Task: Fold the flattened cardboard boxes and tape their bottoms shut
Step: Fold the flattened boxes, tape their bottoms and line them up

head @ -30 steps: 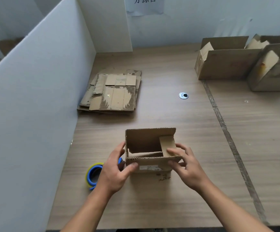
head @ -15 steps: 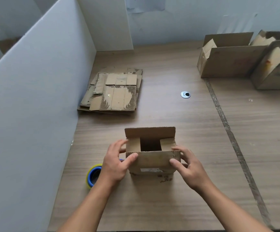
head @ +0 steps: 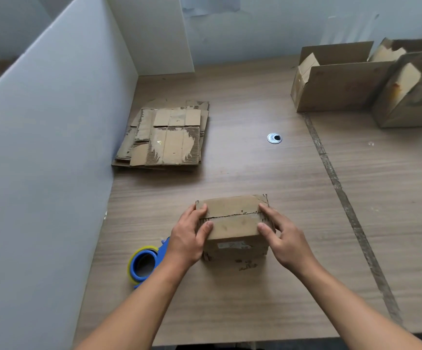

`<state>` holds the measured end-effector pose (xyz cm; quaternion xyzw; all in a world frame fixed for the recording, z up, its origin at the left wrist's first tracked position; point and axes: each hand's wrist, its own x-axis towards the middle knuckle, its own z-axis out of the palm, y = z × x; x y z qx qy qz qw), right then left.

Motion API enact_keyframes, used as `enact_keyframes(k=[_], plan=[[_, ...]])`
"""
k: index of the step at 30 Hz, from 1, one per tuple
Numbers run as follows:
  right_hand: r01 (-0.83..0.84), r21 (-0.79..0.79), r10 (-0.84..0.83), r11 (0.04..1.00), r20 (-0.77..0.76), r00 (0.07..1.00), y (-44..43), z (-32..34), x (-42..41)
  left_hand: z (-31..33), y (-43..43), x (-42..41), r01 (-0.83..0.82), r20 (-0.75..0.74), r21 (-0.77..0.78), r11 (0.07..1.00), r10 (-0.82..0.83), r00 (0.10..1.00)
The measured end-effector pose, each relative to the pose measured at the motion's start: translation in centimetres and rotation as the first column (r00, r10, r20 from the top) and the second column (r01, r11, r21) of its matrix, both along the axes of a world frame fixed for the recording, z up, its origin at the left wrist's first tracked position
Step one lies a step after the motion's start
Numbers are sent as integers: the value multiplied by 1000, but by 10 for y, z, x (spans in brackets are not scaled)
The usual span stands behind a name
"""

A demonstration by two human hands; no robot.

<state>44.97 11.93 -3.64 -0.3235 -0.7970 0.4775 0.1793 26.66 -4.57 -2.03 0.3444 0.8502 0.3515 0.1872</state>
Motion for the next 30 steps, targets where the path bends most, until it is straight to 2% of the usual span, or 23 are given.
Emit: enact_keyframes(k=[7, 12, 17, 21, 26, 30], plan=[[-20, -2, 20, 1000, 65, 998, 5, -5, -11, 0, 10, -3, 11, 8, -29, 1000, -11, 1000], [-34, -109, 39, 993, 50, 998, -3, -1, -22, 9, 2, -17, -58, -37, -17, 998, 57, 998], [-74, -180, 79, 981, 24, 997, -24, -7, -39, 12, -19, -33, -94, -85, -81, 992, 87, 993], [-20, -200, 41, 980, 98, 994, -24, -10, -43, 12, -14, -31, -69, -50, -100, 993, 64, 997], [51, -102, -39, 993, 116, 993, -11, 0, -22, 13, 3, -20, -25, -37, -54, 998, 23, 999], [66, -95, -44, 993, 223, 974, 14, 0, 3, -3, 15, 6, 45, 94, -124, 991, -33, 995]])
